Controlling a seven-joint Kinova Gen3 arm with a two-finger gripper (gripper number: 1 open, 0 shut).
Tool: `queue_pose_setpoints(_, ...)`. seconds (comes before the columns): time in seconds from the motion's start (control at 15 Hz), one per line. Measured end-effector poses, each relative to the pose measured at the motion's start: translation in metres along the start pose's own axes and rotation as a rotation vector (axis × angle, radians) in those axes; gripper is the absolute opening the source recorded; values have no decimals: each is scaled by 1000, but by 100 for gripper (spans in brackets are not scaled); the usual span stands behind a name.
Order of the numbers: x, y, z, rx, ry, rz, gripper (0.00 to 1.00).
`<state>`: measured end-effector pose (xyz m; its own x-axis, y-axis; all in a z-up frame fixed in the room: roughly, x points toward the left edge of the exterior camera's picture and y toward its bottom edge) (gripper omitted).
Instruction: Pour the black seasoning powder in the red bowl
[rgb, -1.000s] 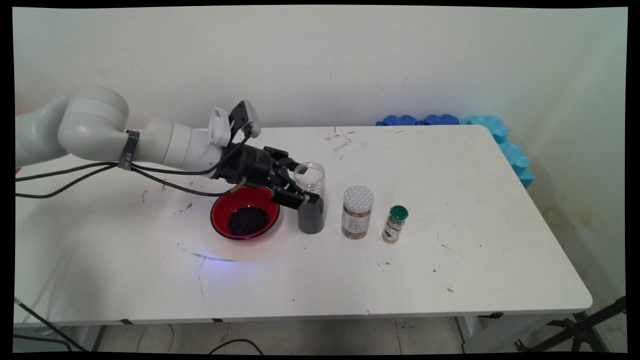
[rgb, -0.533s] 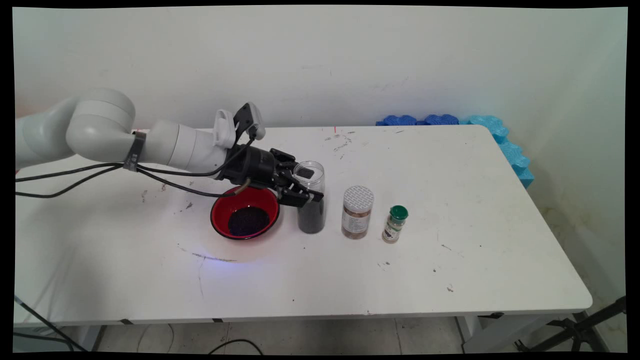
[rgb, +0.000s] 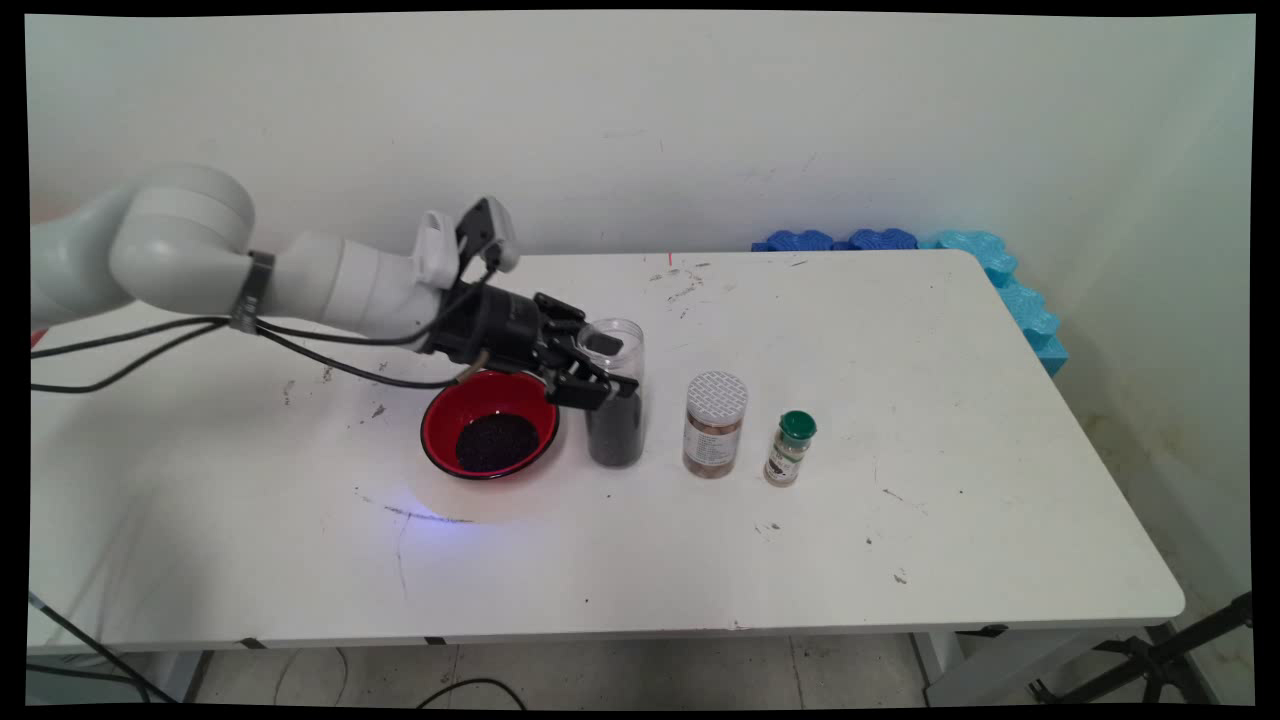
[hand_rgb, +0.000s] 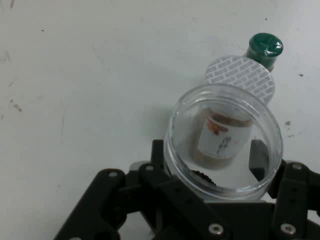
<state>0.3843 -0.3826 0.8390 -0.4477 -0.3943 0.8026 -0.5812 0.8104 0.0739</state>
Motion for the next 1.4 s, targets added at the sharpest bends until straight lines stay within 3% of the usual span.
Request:
queue_pose_setpoints(0.67,24,2,-85,-11,-8,-38,0)
queue_pose_setpoints(1.4,46,15,-176,-105,-8,-102,0)
